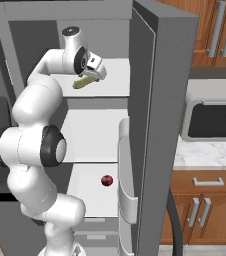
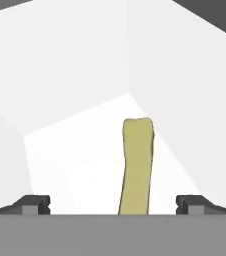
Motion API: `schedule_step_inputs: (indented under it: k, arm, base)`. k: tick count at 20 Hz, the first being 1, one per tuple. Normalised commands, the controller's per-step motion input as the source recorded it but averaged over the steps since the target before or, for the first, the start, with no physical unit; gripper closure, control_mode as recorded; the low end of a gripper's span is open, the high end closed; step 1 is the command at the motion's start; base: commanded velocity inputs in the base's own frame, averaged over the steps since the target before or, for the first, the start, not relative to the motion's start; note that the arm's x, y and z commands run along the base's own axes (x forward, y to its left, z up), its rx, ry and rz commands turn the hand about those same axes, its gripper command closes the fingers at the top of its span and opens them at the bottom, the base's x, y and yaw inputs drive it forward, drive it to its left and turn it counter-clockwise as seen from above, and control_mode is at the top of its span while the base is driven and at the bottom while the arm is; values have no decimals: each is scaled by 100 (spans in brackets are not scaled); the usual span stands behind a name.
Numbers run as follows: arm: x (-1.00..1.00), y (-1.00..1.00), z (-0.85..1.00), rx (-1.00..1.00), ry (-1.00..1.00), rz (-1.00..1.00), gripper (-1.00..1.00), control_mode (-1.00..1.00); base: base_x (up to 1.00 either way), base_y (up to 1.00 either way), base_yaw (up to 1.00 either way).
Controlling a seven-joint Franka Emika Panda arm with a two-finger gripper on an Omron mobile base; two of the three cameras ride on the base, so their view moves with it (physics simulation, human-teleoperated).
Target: Retrieve the butter from the fridge and place it on a plate on the dining table. Then retrieve the butter knife by the fridge and place it near the plate.
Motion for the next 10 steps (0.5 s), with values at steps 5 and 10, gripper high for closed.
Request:
schedule_step_inputs:
  k: [5, 10]
  arm:
    - [0, 0, -20, 0, 10, 0, -100, -100]
    - [0, 0, -18, 0, 1, 0, -100, -100]
  base:
    - [0, 0, 0]
    - [0, 0, 0]
